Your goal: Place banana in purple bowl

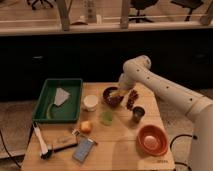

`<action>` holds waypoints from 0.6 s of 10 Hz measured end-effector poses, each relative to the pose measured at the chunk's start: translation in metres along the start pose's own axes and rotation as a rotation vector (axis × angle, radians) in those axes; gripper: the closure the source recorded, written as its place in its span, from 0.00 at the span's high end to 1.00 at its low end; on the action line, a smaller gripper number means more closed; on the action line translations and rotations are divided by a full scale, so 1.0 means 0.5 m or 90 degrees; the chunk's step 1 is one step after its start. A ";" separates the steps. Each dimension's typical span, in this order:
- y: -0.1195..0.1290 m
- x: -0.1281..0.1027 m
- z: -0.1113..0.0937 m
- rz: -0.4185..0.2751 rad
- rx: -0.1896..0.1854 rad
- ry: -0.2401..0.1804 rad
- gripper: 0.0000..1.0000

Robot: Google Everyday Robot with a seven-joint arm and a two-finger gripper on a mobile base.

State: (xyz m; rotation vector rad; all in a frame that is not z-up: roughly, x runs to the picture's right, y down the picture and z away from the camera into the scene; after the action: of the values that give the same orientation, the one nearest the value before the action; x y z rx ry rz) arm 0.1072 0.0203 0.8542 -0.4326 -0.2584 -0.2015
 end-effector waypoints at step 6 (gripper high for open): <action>-0.013 -0.020 0.021 -0.028 -0.022 -0.012 0.00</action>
State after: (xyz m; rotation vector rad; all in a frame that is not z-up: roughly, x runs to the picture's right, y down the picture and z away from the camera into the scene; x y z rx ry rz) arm 0.0940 0.0205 0.8630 -0.4640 -0.2827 -0.2450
